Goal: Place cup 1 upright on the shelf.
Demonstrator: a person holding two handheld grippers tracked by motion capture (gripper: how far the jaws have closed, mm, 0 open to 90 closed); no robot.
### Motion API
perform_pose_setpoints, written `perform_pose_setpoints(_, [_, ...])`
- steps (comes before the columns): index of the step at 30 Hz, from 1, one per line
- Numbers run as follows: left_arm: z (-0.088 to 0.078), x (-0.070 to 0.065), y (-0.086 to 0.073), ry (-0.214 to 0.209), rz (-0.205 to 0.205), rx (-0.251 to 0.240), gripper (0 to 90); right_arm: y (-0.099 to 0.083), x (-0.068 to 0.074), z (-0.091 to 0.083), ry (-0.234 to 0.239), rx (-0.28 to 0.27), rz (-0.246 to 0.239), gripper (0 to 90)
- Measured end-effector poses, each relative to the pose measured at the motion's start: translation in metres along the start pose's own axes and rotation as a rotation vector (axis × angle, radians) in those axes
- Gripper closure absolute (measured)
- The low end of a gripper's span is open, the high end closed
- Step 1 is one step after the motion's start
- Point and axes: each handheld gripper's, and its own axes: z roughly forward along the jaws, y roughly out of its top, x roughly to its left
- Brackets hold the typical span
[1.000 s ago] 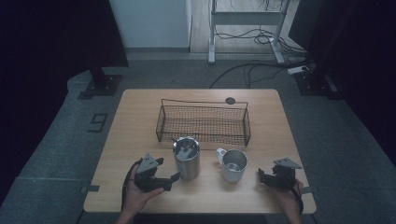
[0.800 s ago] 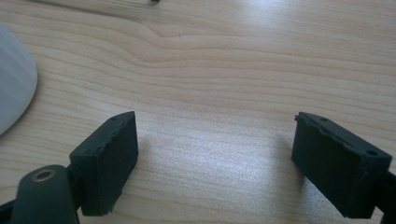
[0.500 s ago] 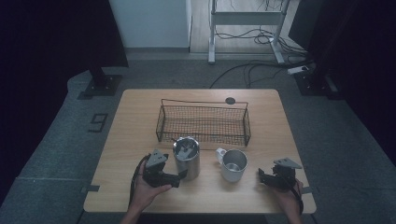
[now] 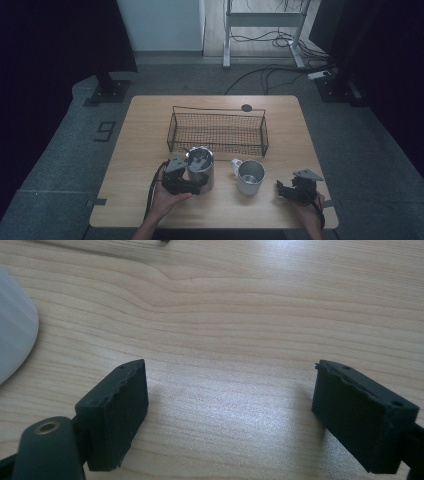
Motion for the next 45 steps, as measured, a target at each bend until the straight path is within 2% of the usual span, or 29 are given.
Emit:
perform_pose_setpoints(2, [0.0066,0.0005,0.0008,-0.002,0.003,-0.004,0.0,0.0,0.0,0.0,0.0,0.0,0.0,14.5])
perform_pose_setpoints(10, [0.0099,0.0015,-0.0016,-0.008,0.036,-0.042,0.3,0.0,0.0,0.0001,0.001,-0.001,0.001,14.5])
perform_pose_setpoints(21, [0.0083,0.0003,-0.0041,0.006,0.072,-0.059,2.2,-0.0001,0.0,0.0,0.0,-0.002,0.001,14.5])
perform_pose_setpoints(27, [0.0076,-0.0007,-0.0047,0.008,0.076,-0.061,2.4,-0.0001,0.0,0.0,0.0,-0.002,0.001,14.7])
perform_pose_setpoints(30, [0.0058,-0.0024,-0.0052,0.027,0.097,-0.075,3.4,-0.0001,0.0,0.0,0.0,-0.002,0.001,14.6])
perform_pose_setpoints(35, [0.0053,-0.001,-0.0051,0.021,0.091,-0.076,3.5,-0.0001,-0.0001,0.0,0.0,-0.002,0.001,14.7])
perform_pose_setpoints(45, [0.0042,-0.0005,-0.0065,0.011,0.108,-0.083,3.6,-0.0001,-0.0001,0.0,0.0,-0.002,0.001,14.7])
